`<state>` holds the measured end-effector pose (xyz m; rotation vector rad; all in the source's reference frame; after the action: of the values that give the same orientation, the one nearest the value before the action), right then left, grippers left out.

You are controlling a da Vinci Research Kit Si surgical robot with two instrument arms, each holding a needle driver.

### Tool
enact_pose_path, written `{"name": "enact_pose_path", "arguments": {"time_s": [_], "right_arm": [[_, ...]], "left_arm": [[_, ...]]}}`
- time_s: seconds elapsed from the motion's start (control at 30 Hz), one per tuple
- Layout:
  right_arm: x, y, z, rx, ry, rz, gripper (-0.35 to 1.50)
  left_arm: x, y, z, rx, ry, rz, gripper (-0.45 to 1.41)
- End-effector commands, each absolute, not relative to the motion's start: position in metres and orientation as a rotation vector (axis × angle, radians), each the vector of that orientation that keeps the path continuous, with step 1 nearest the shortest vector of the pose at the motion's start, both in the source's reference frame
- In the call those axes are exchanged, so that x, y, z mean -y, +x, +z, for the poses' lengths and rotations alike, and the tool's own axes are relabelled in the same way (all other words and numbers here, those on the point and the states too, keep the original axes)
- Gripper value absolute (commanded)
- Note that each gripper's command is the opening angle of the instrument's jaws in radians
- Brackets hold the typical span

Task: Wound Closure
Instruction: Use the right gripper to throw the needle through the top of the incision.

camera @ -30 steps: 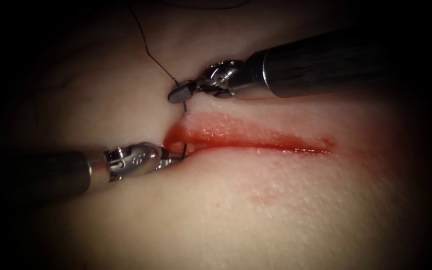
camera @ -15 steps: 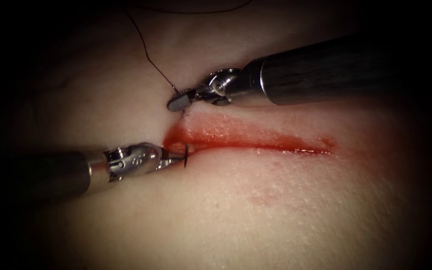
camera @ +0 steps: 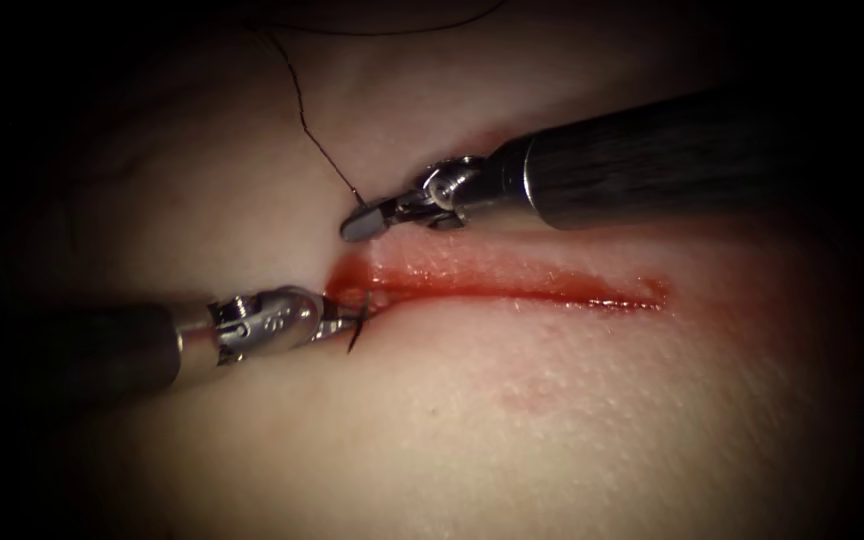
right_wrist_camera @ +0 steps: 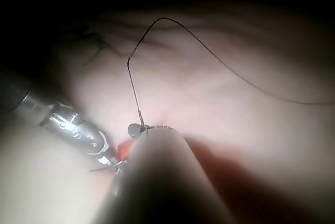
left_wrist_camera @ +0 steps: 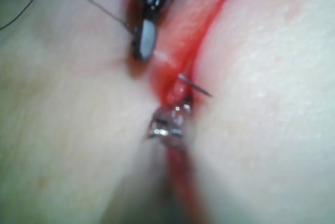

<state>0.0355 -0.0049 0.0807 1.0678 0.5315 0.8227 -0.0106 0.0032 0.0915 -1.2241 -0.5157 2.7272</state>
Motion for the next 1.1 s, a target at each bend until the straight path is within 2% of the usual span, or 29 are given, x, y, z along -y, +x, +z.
{"name": "enact_pose_path", "arguments": {"time_s": [0.03,0.73,0.77,0.8,0.83,0.87,0.93,1.07,1.1], "right_arm": [[0.0054,0.0361,0.0811,-0.529,1.076,0.822,-0.35],[0.0068,0.0360,0.0804,-0.563,1.113,0.795,-0.35],[0.0066,0.0360,0.0806,-0.574,1.105,0.799,0.04],[0.0065,0.0360,0.0807,-0.583,1.098,0.808,0.24],[0.0063,0.0360,0.0808,-0.597,1.093,0.819,0.56],[0.0061,0.0360,0.0809,-0.617,1.083,0.821,0.79],[0.0057,0.0360,0.0811,-0.647,1.066,0.828,1.01],[0.0045,0.0358,0.0816,-0.710,0.993,0.824,1.23],[0.0045,0.0358,0.0816,-0.710,0.993,0.824,1.23]], "left_arm": [[-0.0028,-0.0112,0.0923,0.519,-1.225,2.725,-0.35],[-0.0027,-0.0112,0.0922,0.519,-1.225,2.725,-0.35],[-0.0026,-0.0112,0.0921,0.520,-1.225,2.725,-0.35],[-0.0026,-0.0112,0.0921,0.520,-1.225,2.725,-0.35],[-0.0026,-0.0112,0.0921,0.520,-1.225,2.725,-0.35],[-0.0026,-0.0111,0.0921,0.520,-1.225,2.725,-0.35],[-0.0026,-0.0111,0.0921,0.520,-1.226,2.725,-0.35],[-0.0026,-0.0111,0.0921,0.520,-1.226,2.725,-0.35],[-0.0026,-0.0111,0.0921,0.520,-1.226,2.725,-0.35]]}}
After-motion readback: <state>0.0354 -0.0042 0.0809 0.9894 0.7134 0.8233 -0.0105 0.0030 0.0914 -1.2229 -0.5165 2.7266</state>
